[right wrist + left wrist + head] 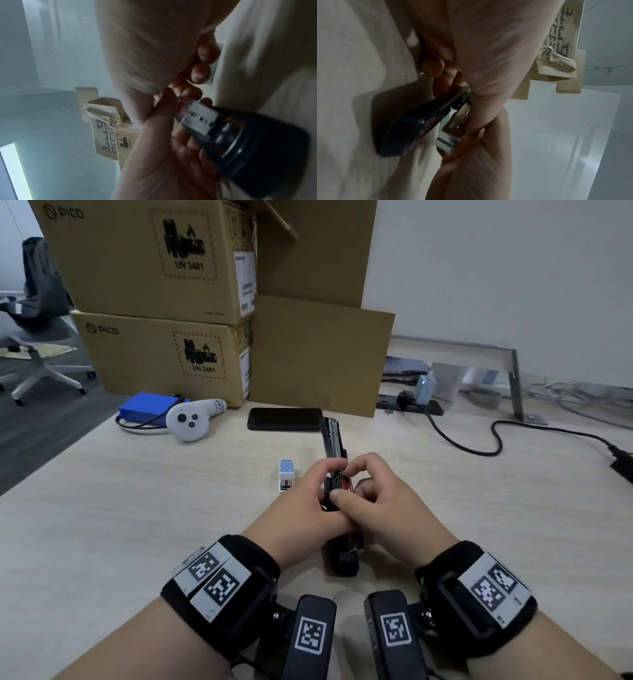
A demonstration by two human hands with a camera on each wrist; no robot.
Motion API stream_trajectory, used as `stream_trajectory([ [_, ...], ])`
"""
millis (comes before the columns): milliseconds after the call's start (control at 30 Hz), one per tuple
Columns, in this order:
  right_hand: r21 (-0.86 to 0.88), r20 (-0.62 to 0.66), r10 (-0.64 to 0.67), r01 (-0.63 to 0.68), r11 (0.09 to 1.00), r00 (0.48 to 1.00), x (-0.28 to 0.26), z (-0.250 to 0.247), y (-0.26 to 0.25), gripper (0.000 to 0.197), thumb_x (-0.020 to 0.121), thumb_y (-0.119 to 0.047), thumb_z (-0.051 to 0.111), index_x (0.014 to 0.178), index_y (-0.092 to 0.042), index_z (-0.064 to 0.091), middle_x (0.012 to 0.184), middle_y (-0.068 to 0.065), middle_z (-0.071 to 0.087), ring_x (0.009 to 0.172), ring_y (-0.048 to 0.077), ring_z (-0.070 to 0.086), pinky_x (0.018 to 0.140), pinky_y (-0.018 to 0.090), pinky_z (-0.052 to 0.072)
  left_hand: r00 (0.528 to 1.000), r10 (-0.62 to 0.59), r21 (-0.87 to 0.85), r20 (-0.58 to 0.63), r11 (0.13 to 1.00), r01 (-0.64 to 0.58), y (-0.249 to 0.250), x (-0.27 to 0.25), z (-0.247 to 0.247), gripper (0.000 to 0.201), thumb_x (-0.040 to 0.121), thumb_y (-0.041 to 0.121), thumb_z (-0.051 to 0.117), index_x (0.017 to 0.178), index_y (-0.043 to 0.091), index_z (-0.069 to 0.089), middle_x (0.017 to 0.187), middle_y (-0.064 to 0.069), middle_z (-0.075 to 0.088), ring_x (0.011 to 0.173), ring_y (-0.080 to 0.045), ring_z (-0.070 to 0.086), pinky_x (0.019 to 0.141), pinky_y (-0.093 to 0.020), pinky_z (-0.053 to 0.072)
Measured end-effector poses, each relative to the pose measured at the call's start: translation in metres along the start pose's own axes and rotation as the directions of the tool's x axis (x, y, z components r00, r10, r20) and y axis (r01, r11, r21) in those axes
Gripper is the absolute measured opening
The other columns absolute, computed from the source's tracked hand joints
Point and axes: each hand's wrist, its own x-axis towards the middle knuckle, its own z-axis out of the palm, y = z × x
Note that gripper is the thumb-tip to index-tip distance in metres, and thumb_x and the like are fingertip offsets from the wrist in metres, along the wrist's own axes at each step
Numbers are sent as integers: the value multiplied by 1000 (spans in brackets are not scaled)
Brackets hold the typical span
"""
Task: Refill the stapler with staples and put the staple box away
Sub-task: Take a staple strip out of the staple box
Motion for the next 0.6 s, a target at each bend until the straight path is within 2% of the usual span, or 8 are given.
stream_trajectory([
  [100,25,-9,54,-54,998,998,3,3,2,27,75,-49,65,94,-39,49,63,11,57,52,17,51,53,37,45,999,10,28,54,1000,-11,1,-2,0,73,72,29,74,136,49,47,105,3,77,95,-13,75,93,-41,59],
  [200,59,-6,78,-78,995,997,4,2,4,22,83,-28,66,95,-34,49,62,8,56,50,18,48,53,35,44,996,12,30,87,999,-14,2,-3,1,80,70,35,73,142,50,42,114,5,75,103,-11,73,99,-41,56],
  [300,93,-8,72,-71,993,997,4,1,2,23,86,-15,62,99,-30,50,59,8,52,48,18,44,51,32,40,995,-1,34,104,999,-3,3,-2,-1,82,70,36,71,143,55,38,111,5,76,101,-14,74,98,-42,56],
  [333,92,-14,71,-70,993,997,4,1,2,25,86,-13,61,100,-30,51,58,7,51,47,18,43,50,31,39,994,-8,34,111,999,4,4,-3,-3,82,72,37,70,144,57,36,106,7,76,95,-10,74,93,-38,57],
  [400,71,-28,74,-72,995,997,4,0,4,27,84,-12,60,101,-33,54,55,3,49,46,16,42,51,32,39,994,-34,49,101,998,29,9,-5,-7,77,77,40,65,146,58,34,84,13,73,73,-2,68,72,-27,53],
  [433,38,-36,74,-73,997,997,5,-1,6,28,83,-14,60,100,-35,55,53,-2,48,46,15,42,52,32,39,997,-45,67,59,997,41,10,-6,-9,73,80,41,62,145,57,36,77,11,70,65,-3,64,66,-25,48],
  [500,-96,-45,67,-71,993,997,6,-2,9,28,79,-20,62,101,-37,54,47,-10,47,45,12,43,54,34,40,993,-40,127,-113,990,55,12,-5,-15,57,86,37,60,140,50,46,78,6,72,61,-4,60,64,-27,45],
  [600,-268,-26,94,-97,959,995,7,-3,10,30,77,-29,60,105,-38,54,47,-18,52,49,11,46,56,34,42,909,23,220,-417,973,77,9,2,-28,29,91,25,59,117,37,64,89,7,63,83,-10,60,72,-29,45],
])
